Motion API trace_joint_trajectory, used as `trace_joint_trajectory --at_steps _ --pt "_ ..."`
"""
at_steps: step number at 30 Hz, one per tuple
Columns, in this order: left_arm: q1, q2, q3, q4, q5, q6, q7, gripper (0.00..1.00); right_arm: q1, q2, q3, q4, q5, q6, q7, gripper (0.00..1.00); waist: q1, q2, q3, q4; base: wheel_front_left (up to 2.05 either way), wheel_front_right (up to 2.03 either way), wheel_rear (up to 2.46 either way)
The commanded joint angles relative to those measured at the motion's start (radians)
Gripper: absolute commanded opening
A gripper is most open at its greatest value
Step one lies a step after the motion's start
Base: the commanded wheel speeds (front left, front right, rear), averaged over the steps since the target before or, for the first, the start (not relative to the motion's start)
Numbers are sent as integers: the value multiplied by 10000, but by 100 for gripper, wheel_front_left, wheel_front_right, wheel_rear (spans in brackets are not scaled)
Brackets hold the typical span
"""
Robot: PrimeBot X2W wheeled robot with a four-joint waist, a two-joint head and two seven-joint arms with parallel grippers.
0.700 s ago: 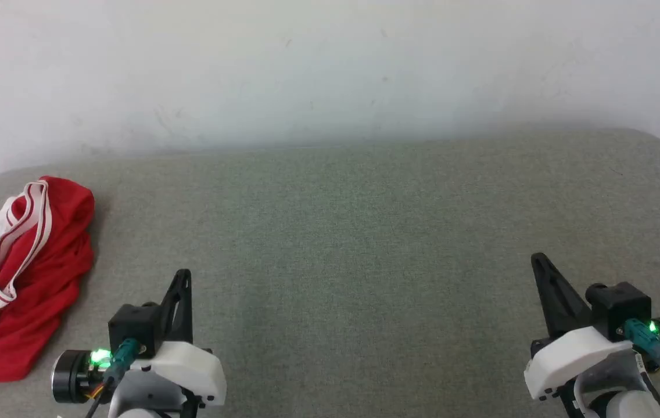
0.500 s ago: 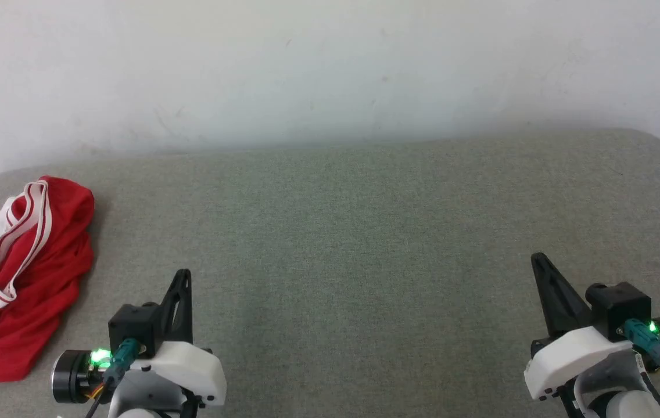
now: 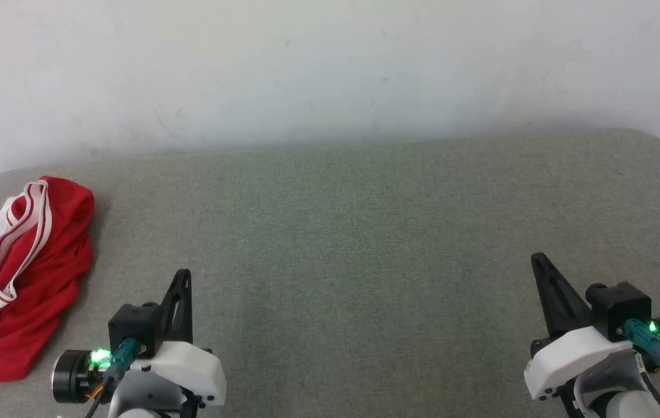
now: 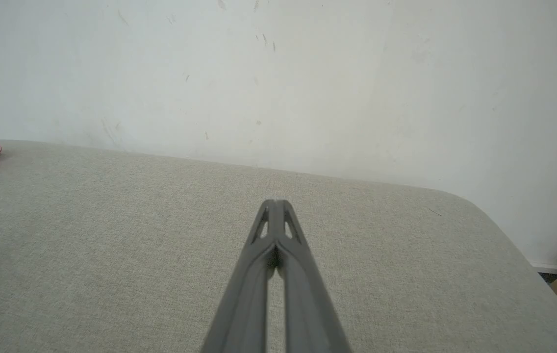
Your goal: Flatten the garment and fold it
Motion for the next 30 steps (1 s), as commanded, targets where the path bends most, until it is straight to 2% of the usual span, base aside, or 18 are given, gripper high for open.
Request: trace_joint_trajectory --at_steps 1,20,21,30 --pt "-118 -40 47 -45 35 -81 3 0 -88 36 1 -37 -74 -19 5 0 0 0 0 0 0 0 0" --pt "-118 -40 47 -45 35 -81 3 0 -88 36 1 -37 -74 -19 5 0 0 0 0 0 0 0 0" --pt "0 0 0 2 -2 0 0 100 0 0 -1 0 0 0 -1 100 0 0 0 0 0 0 0" --pt "43 2 21 9 -61 -39 -101 100 30 -6 -129 45 90 -1 -100 100 0 0 4 6 0 0 0"
